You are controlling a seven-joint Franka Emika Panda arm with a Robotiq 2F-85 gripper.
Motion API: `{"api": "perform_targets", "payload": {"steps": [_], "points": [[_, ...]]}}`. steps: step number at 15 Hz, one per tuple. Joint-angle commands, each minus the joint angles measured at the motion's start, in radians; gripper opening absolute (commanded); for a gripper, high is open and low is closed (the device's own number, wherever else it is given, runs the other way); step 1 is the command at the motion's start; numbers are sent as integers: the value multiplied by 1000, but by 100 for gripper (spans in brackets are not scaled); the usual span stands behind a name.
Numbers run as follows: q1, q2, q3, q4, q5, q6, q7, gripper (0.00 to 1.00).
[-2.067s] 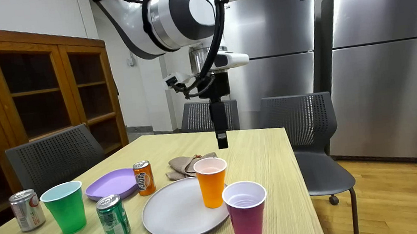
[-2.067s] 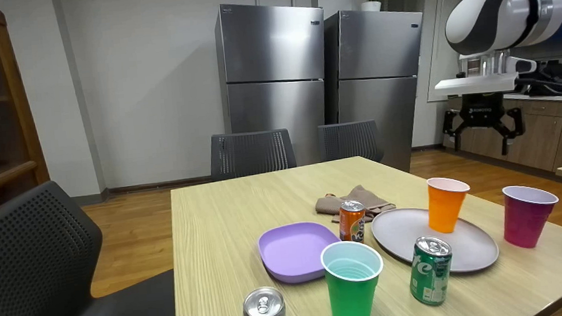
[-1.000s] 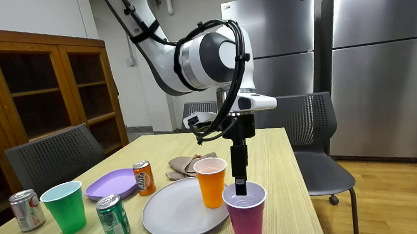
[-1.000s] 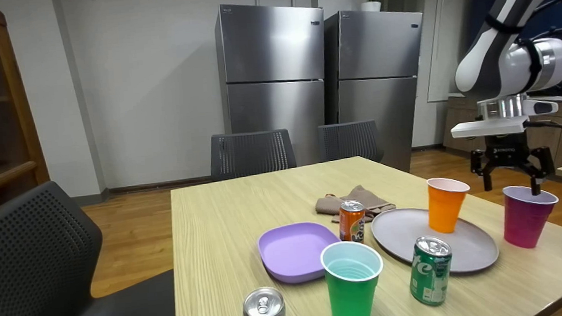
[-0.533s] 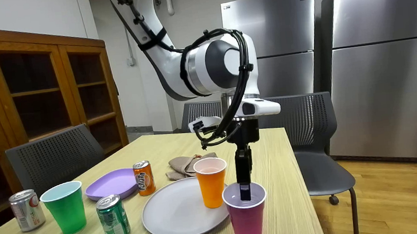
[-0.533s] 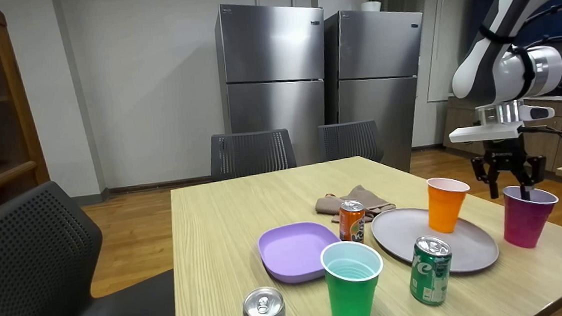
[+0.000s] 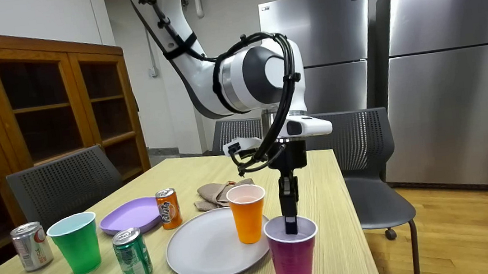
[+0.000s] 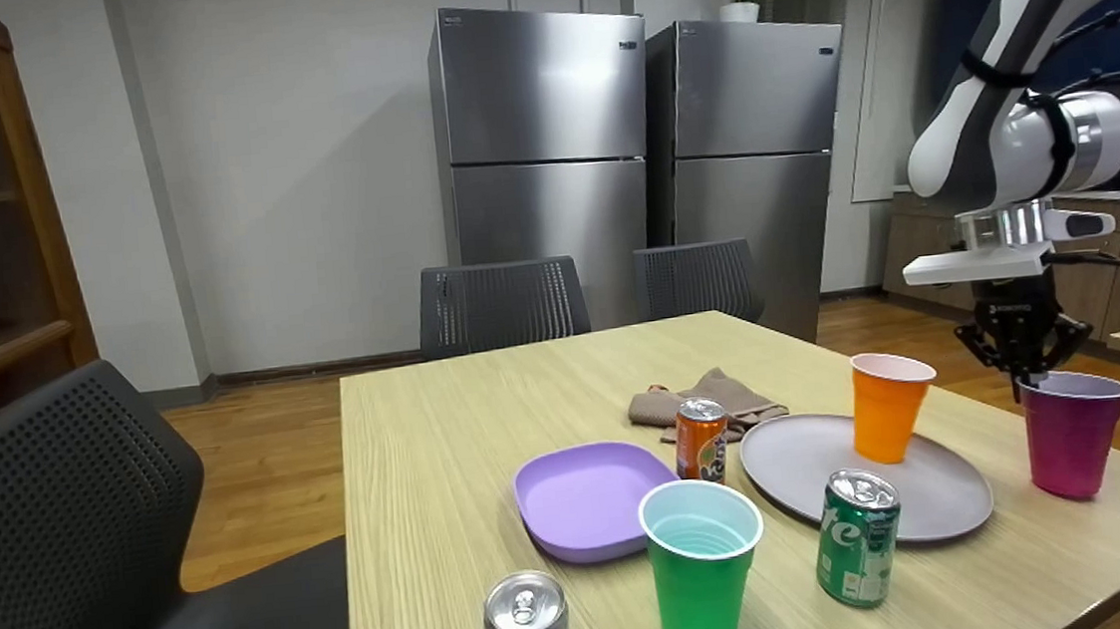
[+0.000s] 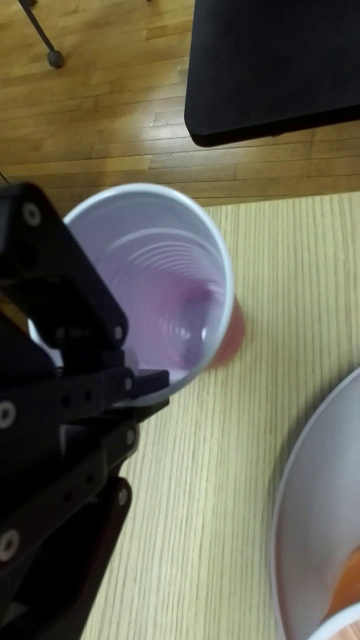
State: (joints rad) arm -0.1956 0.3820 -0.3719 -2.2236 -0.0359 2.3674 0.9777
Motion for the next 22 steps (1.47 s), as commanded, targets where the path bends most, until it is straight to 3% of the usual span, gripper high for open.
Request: {"api": "perform_targets", "payload": {"steps": [1,11,16,22], "points": [[23,-47,-20,-44,-48,-11,16,0],[67,-260,-10,-243,-251,7,15,1],[74,-358,56,-329,-297,19,14,1],[80,-411,157,-379,-275,42,-16,1]]}}
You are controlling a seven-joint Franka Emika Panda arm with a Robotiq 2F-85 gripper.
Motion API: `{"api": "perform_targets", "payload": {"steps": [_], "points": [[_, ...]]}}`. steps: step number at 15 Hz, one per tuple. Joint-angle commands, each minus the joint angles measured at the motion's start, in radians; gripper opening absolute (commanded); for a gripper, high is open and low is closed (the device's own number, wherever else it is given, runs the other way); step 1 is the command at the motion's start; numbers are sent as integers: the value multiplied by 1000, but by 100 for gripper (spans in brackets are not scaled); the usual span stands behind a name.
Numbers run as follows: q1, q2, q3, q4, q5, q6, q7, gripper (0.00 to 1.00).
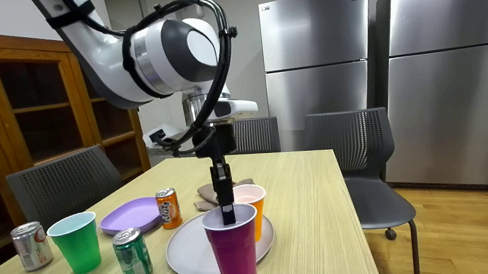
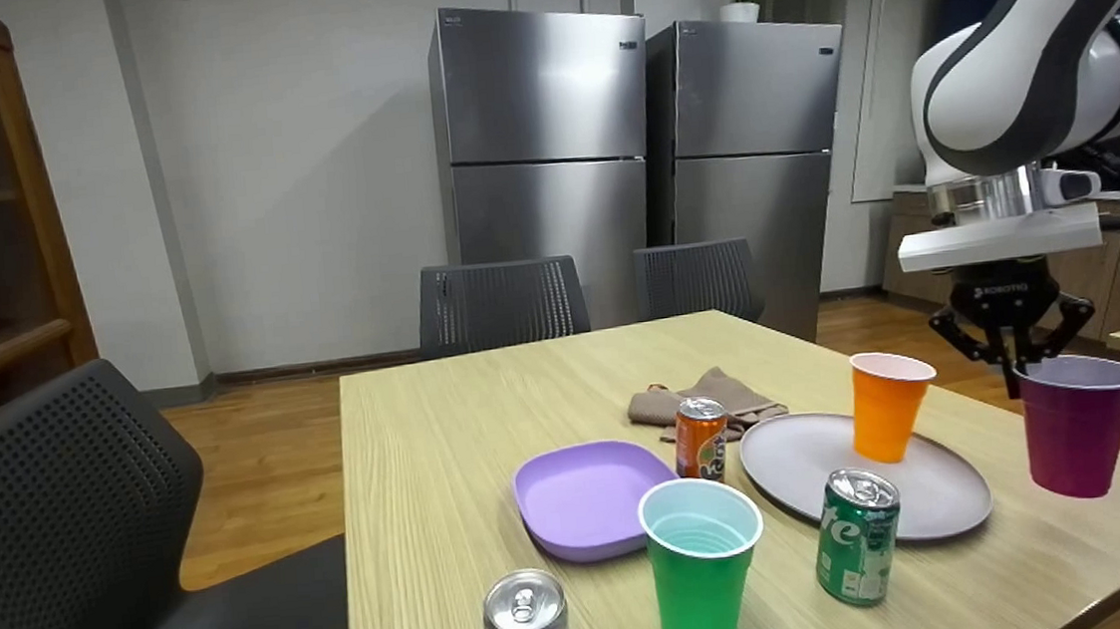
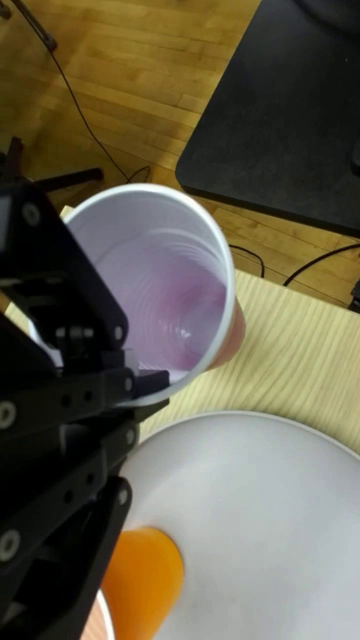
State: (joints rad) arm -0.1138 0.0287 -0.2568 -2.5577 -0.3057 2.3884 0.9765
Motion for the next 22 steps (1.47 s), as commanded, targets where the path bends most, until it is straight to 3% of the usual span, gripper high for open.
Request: {"api": "perform_targets", "payload": {"steps": [1,12,22], "points": [[3,-55,59,-44,3,25,-22,1],[60,34,166,55,57,56,-113,1],[115,232,177,279,121,33,-184,1]]}}
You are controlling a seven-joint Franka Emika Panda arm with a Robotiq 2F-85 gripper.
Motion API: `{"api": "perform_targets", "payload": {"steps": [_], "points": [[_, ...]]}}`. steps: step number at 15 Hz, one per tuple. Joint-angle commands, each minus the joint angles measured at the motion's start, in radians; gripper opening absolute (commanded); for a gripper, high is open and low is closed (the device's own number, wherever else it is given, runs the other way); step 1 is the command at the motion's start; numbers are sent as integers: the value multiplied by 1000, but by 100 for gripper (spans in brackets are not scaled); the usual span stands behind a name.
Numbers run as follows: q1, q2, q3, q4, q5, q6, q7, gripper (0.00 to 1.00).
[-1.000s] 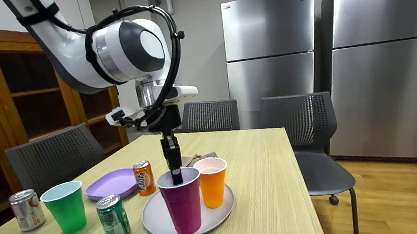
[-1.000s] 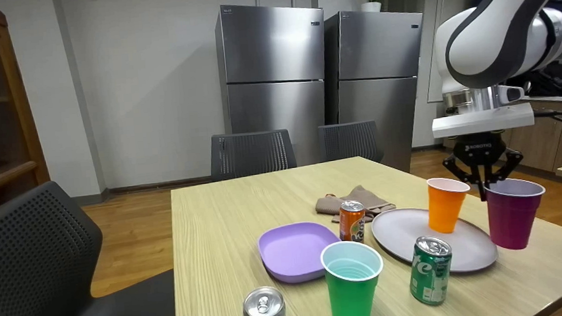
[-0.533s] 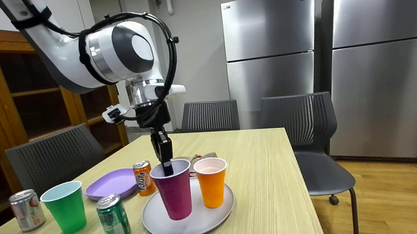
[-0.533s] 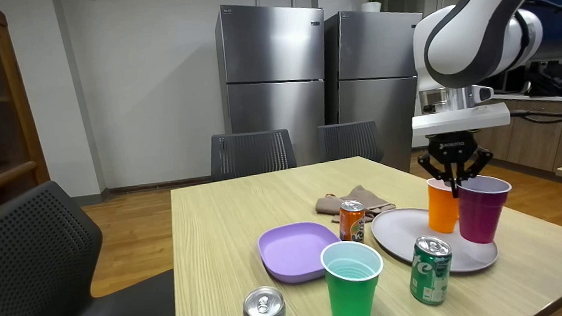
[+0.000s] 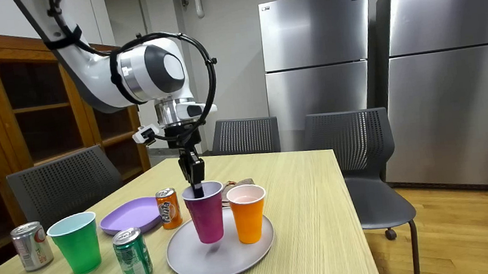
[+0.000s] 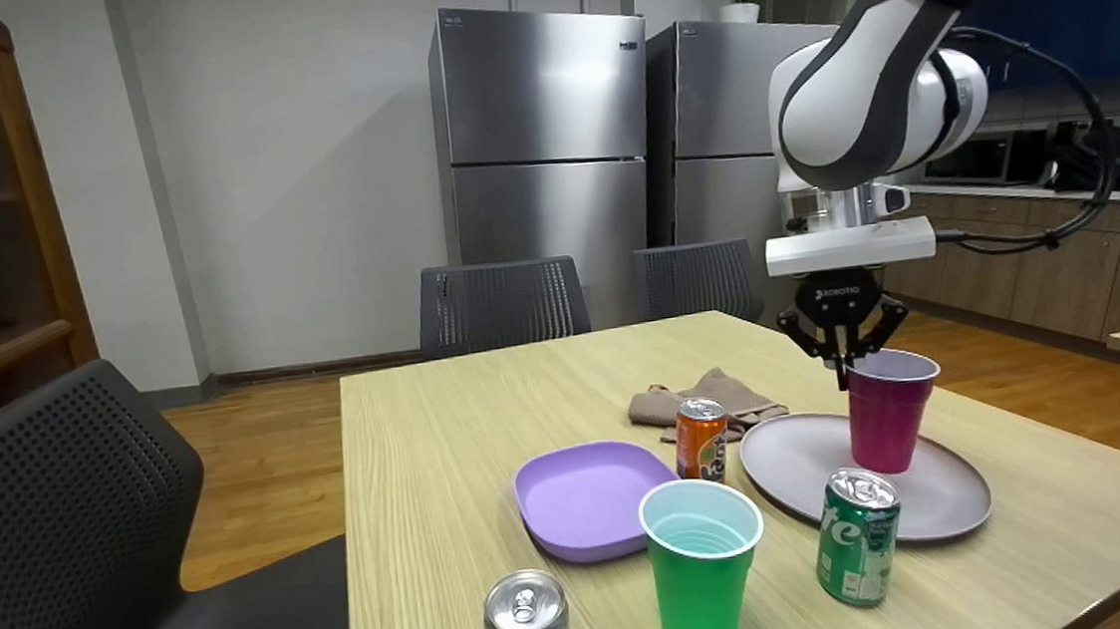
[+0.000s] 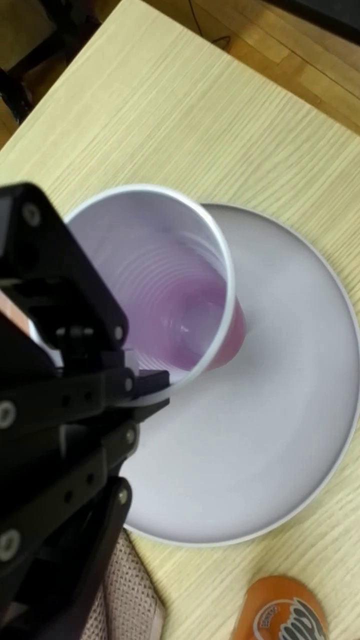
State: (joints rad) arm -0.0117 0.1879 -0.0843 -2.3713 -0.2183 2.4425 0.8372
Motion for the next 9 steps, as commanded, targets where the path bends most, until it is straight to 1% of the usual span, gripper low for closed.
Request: {"api": "perform_targets", "payload": {"steps": [1,2,3,9], "points": [[19,92,4,116,38,-23,-49,1],[24,110,3,138,44,-25,-57,1],[37,98,5,135,47,-34,-54,1],[83,133,3,192,56,-49,-50,1]]}}
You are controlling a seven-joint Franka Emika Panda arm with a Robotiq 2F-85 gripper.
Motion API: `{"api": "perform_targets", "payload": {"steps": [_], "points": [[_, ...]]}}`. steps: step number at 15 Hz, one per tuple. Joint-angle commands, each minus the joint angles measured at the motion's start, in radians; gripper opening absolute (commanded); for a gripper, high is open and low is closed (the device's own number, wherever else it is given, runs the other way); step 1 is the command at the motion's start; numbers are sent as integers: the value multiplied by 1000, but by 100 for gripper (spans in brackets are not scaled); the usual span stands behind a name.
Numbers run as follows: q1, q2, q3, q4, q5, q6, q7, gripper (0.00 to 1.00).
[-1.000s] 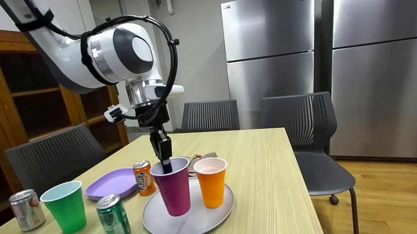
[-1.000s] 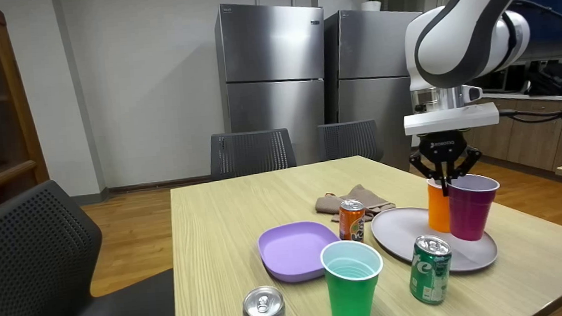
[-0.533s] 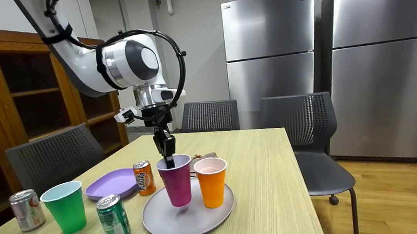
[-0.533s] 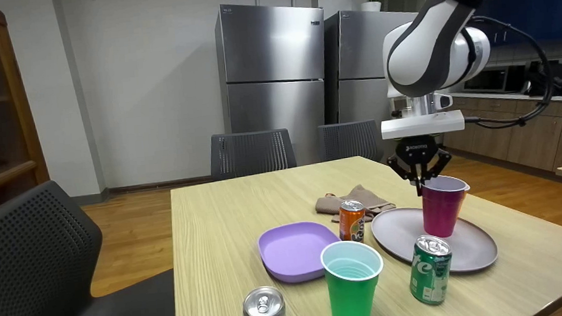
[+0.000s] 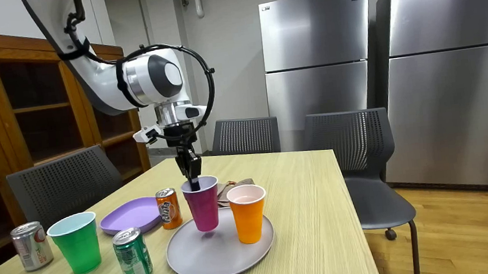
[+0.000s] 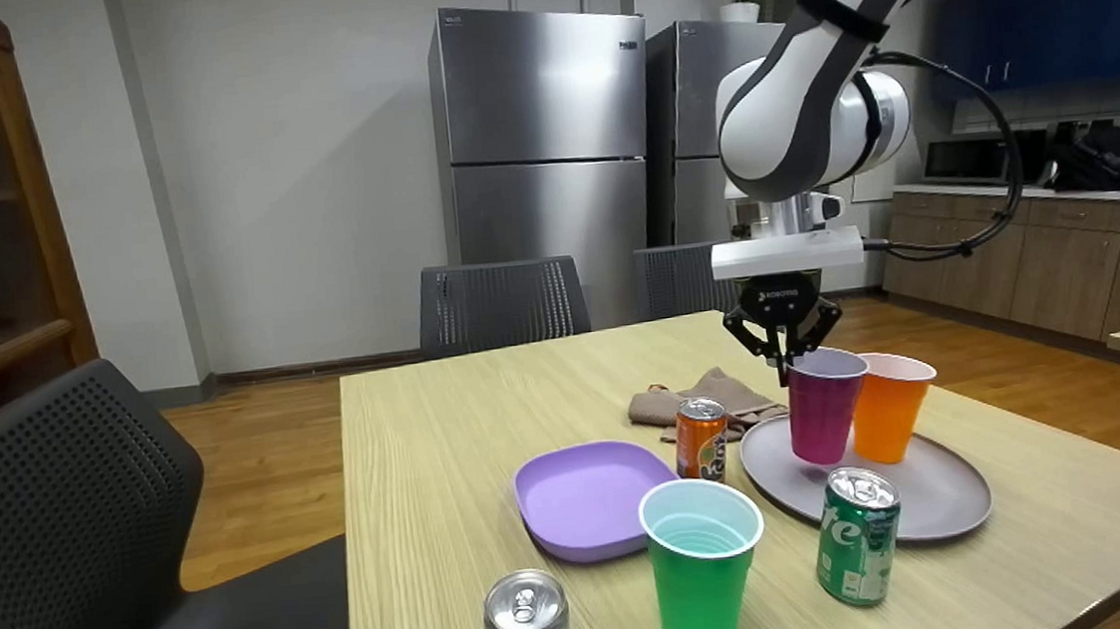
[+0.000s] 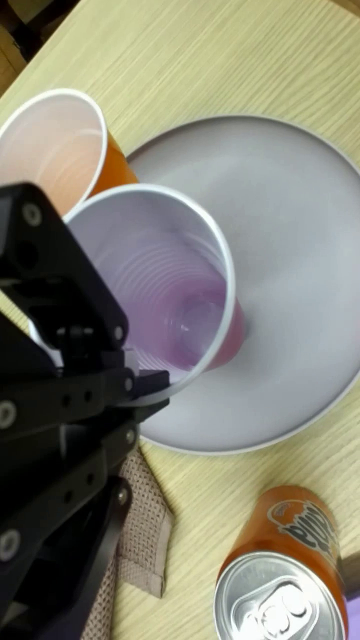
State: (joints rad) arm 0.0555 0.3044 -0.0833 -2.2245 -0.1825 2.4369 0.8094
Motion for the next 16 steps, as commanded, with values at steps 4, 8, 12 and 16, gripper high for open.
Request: {"api": "perform_targets", "payload": {"steps": [4,8,12,16], "points": [[27,23,-1,59,22,-62,-17,1],[28,27,0,67,28,-82,-16,1],[26,29,2,74,43,-109,-16,1],[7,113,-9,131,57,-90,-32,1]]}}
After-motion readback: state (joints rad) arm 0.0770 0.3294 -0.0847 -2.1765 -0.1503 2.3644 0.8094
